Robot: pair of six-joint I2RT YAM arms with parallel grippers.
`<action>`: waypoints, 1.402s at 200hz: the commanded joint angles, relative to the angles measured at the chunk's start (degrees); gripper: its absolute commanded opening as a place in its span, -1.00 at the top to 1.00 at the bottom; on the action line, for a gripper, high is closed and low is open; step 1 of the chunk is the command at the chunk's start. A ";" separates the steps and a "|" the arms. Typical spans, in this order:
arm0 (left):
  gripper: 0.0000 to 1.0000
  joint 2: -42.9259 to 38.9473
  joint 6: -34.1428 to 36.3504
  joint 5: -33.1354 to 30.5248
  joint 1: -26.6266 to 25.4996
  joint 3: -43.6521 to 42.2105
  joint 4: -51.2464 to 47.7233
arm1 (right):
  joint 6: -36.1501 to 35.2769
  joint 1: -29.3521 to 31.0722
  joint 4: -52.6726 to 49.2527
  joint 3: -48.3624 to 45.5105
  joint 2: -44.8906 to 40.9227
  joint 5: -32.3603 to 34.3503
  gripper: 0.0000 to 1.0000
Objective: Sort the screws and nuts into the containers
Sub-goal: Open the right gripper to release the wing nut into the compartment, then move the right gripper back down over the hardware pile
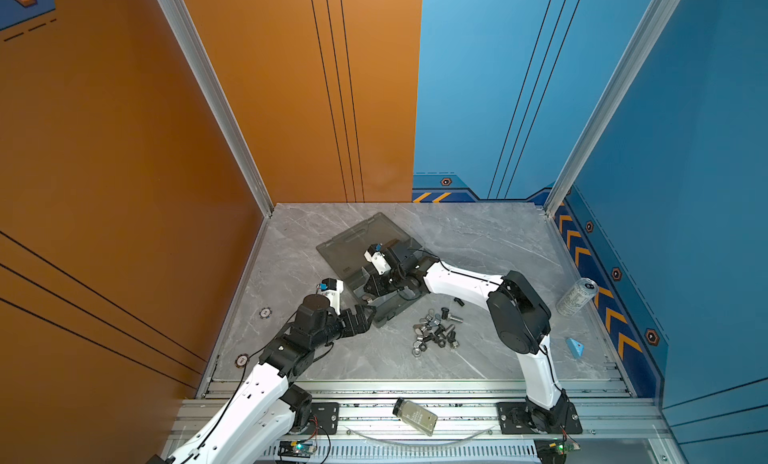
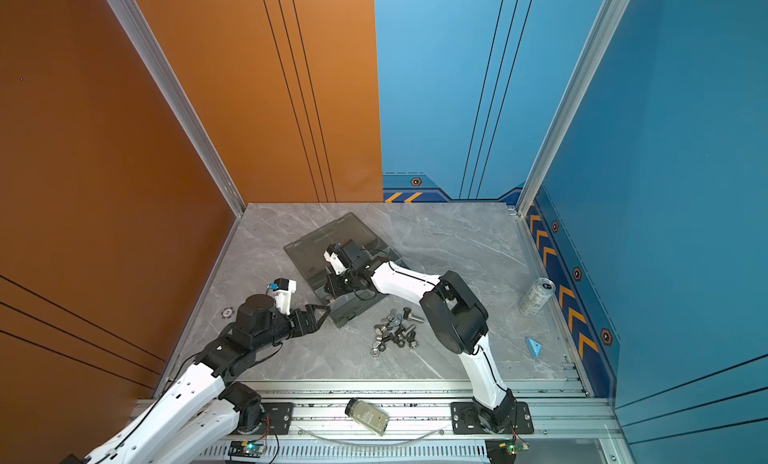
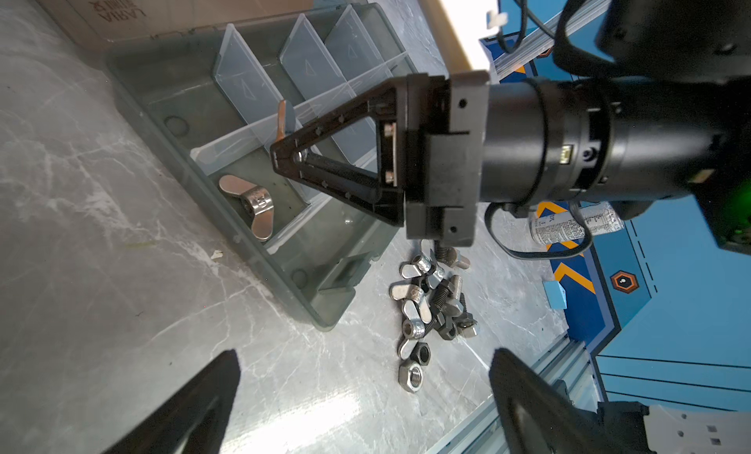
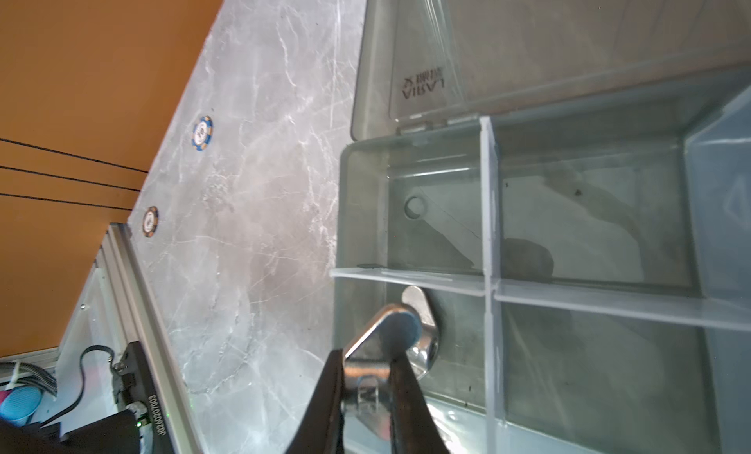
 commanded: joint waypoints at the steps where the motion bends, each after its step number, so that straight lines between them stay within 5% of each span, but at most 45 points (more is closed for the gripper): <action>1: -0.95 -0.06 -0.07 1.15 0.14 -0.68 0.49 | -0.67 0.46 -2.16 1.70 0.39 1.45 1.00; 122: -0.95 -0.41 -0.16 1.40 0.15 -0.36 0.23 | -2.16 -0.02 -5.26 1.20 -3.93 1.80 0.32; 187: -0.95 -0.44 -0.11 1.14 0.40 -0.56 0.40 | -2.50 -1.49 -7.34 -6.08 -13.81 1.33 0.29; 280: -0.95 1.56 -0.75 1.04 0.66 -0.70 3.67 | -1.52 -1.65 -21.49 -23.40 -30.02 9.85 0.28</action>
